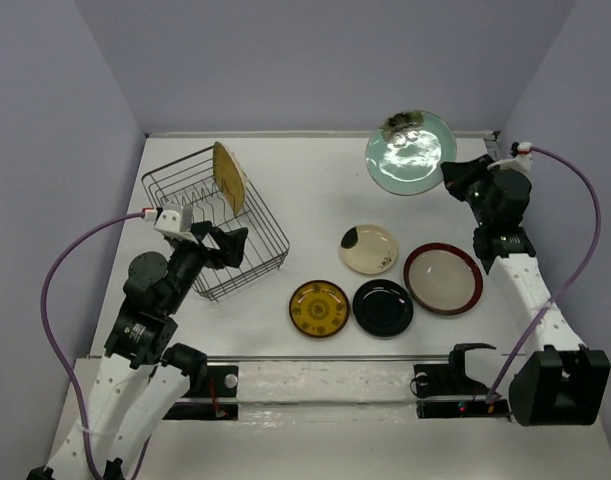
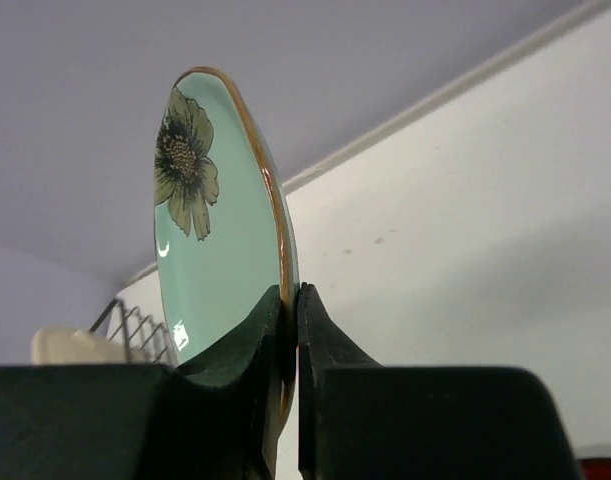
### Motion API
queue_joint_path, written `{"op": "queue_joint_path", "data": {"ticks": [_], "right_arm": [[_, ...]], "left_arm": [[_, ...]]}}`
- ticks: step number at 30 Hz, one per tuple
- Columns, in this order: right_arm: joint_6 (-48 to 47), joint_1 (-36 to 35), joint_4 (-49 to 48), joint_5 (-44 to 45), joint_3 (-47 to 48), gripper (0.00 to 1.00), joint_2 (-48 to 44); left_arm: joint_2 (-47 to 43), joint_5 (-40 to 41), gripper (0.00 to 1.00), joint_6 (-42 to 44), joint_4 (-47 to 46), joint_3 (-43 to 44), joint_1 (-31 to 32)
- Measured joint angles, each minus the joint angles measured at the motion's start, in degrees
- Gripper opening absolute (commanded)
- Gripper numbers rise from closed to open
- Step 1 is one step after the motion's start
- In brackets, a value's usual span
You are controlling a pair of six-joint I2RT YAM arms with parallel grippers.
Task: Load the plates into the dish rack
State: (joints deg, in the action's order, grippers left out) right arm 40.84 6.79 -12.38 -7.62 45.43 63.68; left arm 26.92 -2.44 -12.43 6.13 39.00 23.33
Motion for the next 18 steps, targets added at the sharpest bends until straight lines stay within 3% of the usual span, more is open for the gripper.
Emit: {"op": "queue_joint_path", "data": {"ticks": [6, 10, 18], "right_arm": [[-5.7, -19.9, 8.9, 9.9, 13.0, 0.07, 0.4], [-9.1, -31.6, 13.8, 16.0, 22.9, 0.07, 6.9], [-13.5, -43.9, 19.2, 23.8, 38.2, 0.07, 19.6]], "left_arm": [[0.2, 1.5, 0.99, -1.5, 0.0, 0.0, -3.1], [-0.2, 3.8, 0.99, -2.1, 0.1, 0.0, -3.9], [-2.1, 7.7, 0.99, -2.5, 0.9, 0.0, -3.9]]}}
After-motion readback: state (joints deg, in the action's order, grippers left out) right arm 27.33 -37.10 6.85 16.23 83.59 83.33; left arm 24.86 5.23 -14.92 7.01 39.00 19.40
